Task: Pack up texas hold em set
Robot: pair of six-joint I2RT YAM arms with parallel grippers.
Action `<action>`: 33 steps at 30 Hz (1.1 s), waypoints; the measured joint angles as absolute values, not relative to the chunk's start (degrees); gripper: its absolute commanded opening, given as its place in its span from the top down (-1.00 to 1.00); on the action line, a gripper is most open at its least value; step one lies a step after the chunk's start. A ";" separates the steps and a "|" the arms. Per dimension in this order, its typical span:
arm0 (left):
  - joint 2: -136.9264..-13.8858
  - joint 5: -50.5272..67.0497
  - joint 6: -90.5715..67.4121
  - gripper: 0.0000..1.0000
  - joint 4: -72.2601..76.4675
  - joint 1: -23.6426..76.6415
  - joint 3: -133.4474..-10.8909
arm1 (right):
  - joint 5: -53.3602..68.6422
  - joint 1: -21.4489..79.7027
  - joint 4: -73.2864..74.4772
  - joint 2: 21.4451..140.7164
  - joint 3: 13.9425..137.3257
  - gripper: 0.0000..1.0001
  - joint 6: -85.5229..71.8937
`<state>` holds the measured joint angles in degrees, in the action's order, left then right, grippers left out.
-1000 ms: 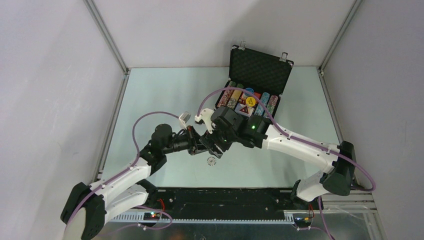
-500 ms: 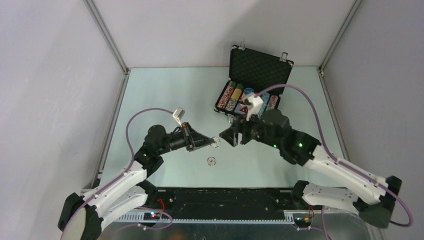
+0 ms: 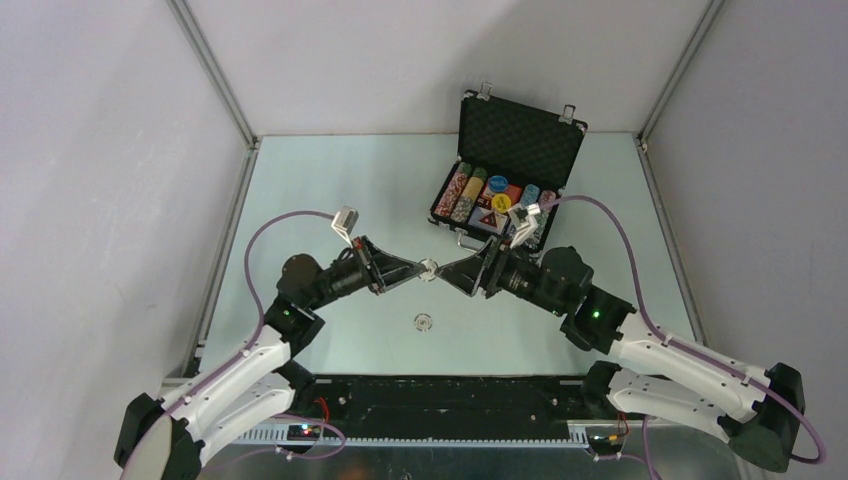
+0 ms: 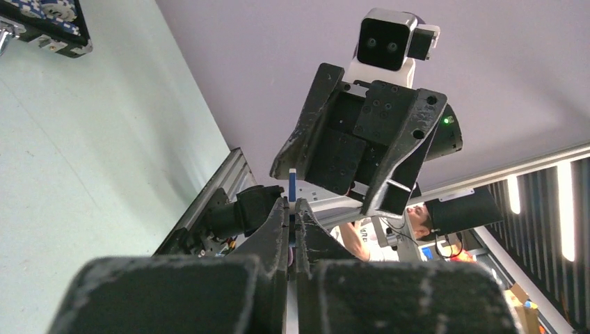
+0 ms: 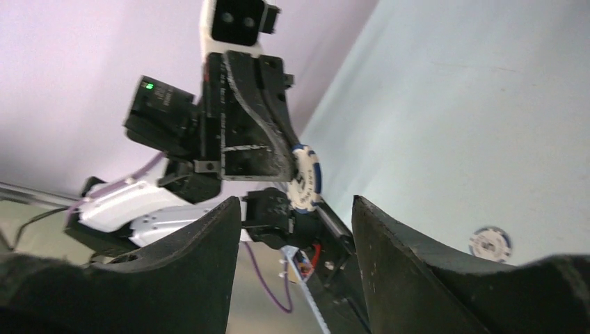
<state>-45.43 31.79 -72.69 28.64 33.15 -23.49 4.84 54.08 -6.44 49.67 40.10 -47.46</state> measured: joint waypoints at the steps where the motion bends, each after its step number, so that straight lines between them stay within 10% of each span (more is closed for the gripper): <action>1: -45.32 31.77 -72.82 1.00 28.93 33.15 -23.49 | 5.26 54.08 -7.64 49.71 40.05 -0.20 -48.14; 33: -43.68 31.73 -74.83 1.00 32.03 33.15 -23.40 | 10.33 52.93 -17.34 56.38 39.20 0.41 -54.41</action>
